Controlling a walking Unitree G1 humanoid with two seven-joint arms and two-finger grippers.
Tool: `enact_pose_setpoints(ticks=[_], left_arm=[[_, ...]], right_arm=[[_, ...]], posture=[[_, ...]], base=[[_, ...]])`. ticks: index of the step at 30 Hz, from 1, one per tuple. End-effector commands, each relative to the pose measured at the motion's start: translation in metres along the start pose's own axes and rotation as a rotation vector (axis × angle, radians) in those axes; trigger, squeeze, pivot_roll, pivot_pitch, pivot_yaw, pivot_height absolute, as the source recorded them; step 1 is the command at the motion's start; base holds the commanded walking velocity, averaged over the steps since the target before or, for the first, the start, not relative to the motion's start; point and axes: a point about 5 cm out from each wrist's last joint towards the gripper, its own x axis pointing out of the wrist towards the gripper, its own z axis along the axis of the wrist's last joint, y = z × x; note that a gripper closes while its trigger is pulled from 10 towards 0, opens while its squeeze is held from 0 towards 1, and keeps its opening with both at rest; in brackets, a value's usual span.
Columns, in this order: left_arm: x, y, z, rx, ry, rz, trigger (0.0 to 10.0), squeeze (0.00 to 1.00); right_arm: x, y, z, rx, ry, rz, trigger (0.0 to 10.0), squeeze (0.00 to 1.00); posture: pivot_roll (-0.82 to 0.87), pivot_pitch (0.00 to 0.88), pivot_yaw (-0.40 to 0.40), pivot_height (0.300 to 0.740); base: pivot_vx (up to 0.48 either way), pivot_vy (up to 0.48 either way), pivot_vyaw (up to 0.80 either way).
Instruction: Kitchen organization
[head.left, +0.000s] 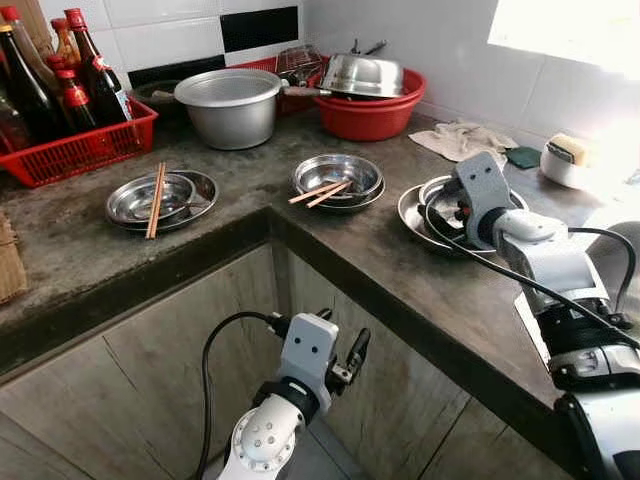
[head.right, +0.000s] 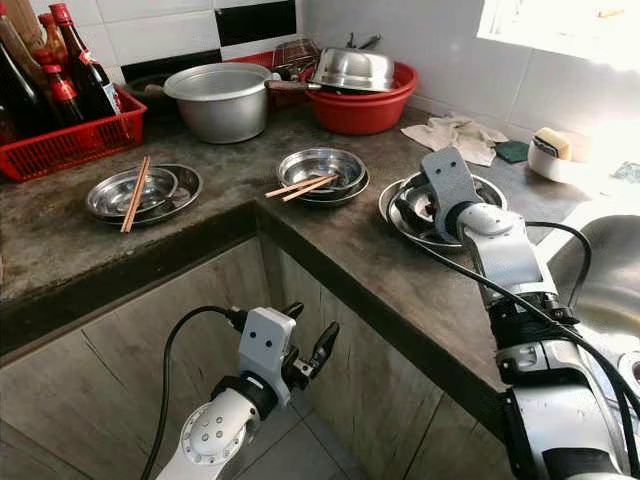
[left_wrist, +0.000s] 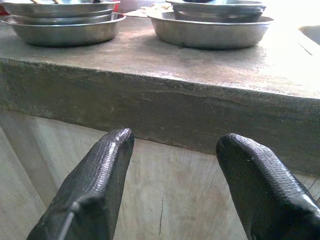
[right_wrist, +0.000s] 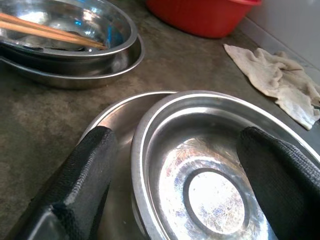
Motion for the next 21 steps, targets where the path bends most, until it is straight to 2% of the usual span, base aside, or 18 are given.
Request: enact_pose_setpoints(ticks=[1,2,3,4,6,7,8,21], left_arm=[[-0.0004,0.0008,0.0031,-0.007,-0.010,0.001,10.0,0.00],[-0.0001,0.0012,0.0036,-0.007,-0.011,0.003,10.0,0.00],[-0.0001,0.0012,0.0036,-0.007,-0.011,0.003,10.0,0.00],[-0.0001,0.0013,0.0034,-0.005,-0.010,0.002,10.0,0.00],[-0.0001,0.0016,0.0038,-0.005,-0.011,0.004,10.0,0.00],[-0.0001,0.0020,0.0039,-0.003,-0.011,0.005,10.0,0.00],[-0.0003,0.0023,0.0036,-0.002,-0.009,0.006,10.0,0.00],[0.0013,0.0020,0.0045,-0.002,-0.014,0.011,10.0,0.00]], right_arm=[[0.0006,-0.0022,0.0028,-0.043,0.012,0.007,9.5,0.00],[0.0013,-0.0025,0.0014,-0.056,0.023,-0.001,0.4,0.00],[0.0013,-0.0025,0.0014,-0.056,0.023,-0.001,0.4,0.00],[0.0019,-0.0030,-0.0008,-0.055,0.040,-0.002,0.0,0.00],[0.0022,-0.0029,-0.0013,-0.055,0.052,0.006,0.0,0.00],[0.0026,-0.0026,-0.0015,-0.059,0.064,0.015,6.0,0.00],[0.0036,-0.0031,-0.0024,-0.068,0.078,0.010,10.0,0.00],[0.0102,-0.0069,-0.0067,-0.142,0.163,0.005,10.0,0.00]], posture=[[0.12,0.015,-0.053,0.740],[0.12,0.016,-0.053,0.740],[0.12,0.016,-0.053,0.740],[0.12,0.014,-0.052,0.740],[0.12,0.016,-0.054,0.740],[0.12,0.016,-0.054,0.740],[0.12,0.016,-0.052,0.740],[0.12,0.012,-0.060,0.740]], base=[[0.000,0.000,0.00],[0.000,0.000,0.00],[0.000,0.000,0.00],[0.000,0.000,0.00],[0.000,0.000,0.00],[0.000,0.000,0.00],[0.000,0.000,0.00],[0.000,0.000,0.00]])
